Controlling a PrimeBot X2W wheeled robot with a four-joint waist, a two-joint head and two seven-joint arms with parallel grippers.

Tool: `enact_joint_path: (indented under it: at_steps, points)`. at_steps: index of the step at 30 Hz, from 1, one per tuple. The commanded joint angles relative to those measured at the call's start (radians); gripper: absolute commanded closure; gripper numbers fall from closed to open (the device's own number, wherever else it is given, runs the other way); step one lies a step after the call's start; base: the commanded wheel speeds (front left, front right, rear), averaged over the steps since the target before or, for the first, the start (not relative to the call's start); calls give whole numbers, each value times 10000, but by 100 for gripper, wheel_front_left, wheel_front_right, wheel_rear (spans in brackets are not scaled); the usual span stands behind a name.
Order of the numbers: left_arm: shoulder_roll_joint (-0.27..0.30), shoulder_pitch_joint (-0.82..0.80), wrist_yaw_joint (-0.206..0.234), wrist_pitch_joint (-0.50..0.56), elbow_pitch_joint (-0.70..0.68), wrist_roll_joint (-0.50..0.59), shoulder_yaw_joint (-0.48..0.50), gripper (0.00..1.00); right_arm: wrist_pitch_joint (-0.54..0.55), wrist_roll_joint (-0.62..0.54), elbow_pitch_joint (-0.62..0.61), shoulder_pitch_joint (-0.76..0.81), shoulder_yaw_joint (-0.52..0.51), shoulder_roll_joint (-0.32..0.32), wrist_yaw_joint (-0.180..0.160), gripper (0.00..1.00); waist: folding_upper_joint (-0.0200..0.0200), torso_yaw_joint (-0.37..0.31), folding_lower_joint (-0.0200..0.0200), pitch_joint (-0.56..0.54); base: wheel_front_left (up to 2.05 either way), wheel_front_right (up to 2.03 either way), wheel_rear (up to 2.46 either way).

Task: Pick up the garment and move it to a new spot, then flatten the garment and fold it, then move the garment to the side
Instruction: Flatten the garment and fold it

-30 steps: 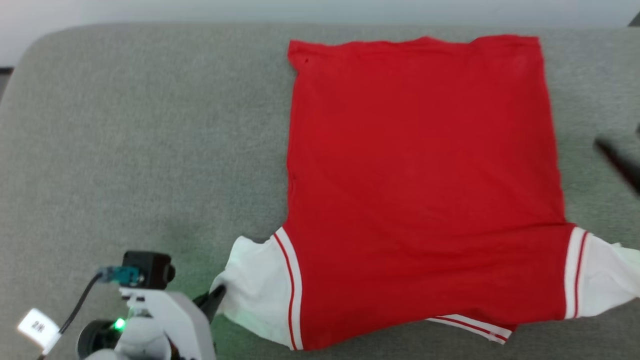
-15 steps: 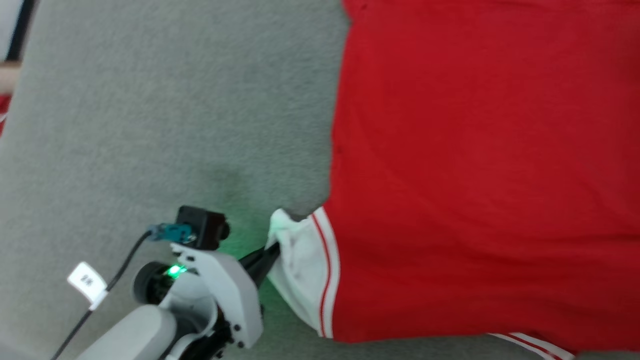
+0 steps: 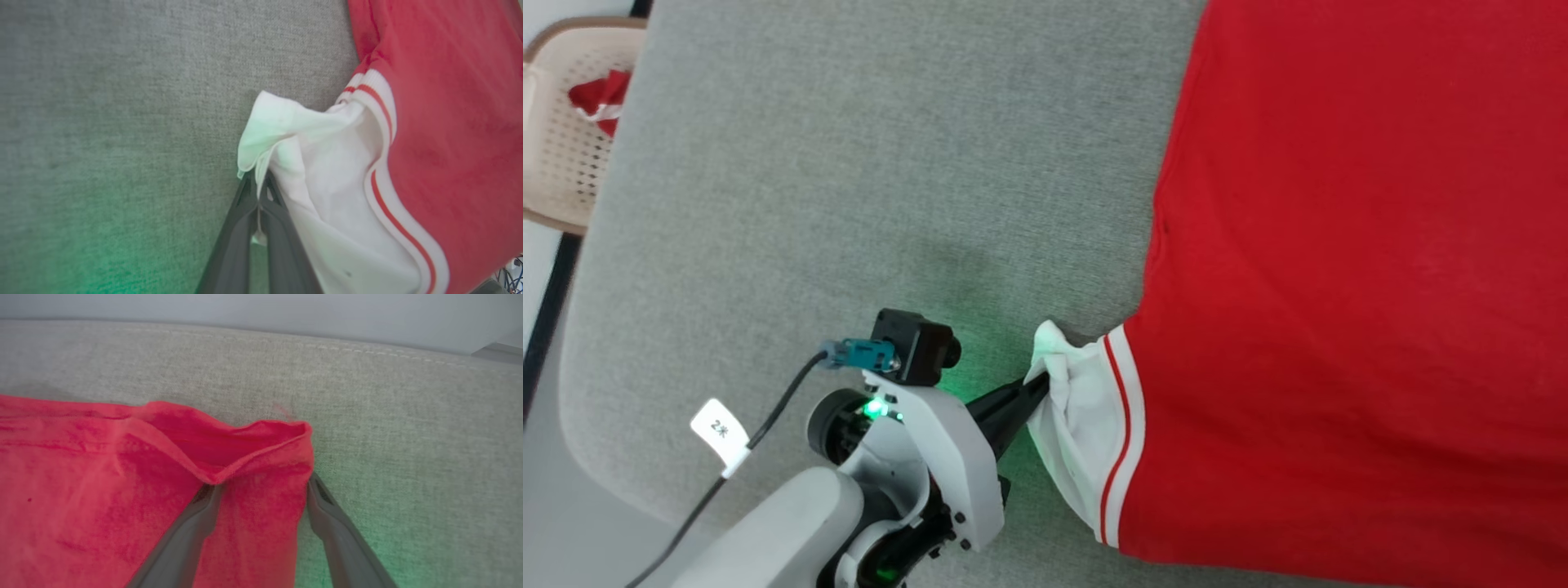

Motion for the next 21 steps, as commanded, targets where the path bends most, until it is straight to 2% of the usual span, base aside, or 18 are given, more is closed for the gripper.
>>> enact_joint_path:
  at_steps: [1, 2, 3, 5, 7, 11, 15, 21]
  points:
    - [41, 85, 192, 105, 679, 29, -78, 100, 594, -190, 897, 952, 230, 361, -9, 0, -1, 125, 0, 122, 0, 0, 0]
    - [45, 78, 173, 100, 743, -1, -65, 100, 807, -247, 1043, 977, 287, 457, -9, 86, -1, 116, 0, 105, 0, 0, 0]
    - [50, 88, 182, 77, 807, -18, -52, 100, 1105, -321, 1154, 1039, 419, 542, -3, 100, -1, 89, 0, 78, 0, 0, 0]
    - [81, 102, 186, 57, 917, -20, -6, 100, 1302, -446, 1230, 1027, 430, 446, -3, 100, -1, 22, 0, 29, 0, 0, 0]
    - [108, 117, 179, 18, 1022, -56, 50, 100, 965, -479, 1097, 958, 291, 409, -4, 100, -1, -63, 0, -46, 0, 0, 0]
    - [209, 218, 135, 26, 1267, -168, 125, 100, 1200, -406, 915, 1268, 664, 500, -3, 100, -1, -315, 0, -391, 0, 0, 0]
    - [345, 295, 69, 0, 1483, -257, 208, 100, 1436, 347, 245, 1814, 1223, 597, 13, 100, -1, -654, 0, -840, 0, 0, 0]
    - [667, 509, 111, 43, 1667, -448, 369, 100, 1708, 1609, -1437, 2822, 1910, -44, 3, 100, -1, -1249, 0, -1427, 0, 0, 0]
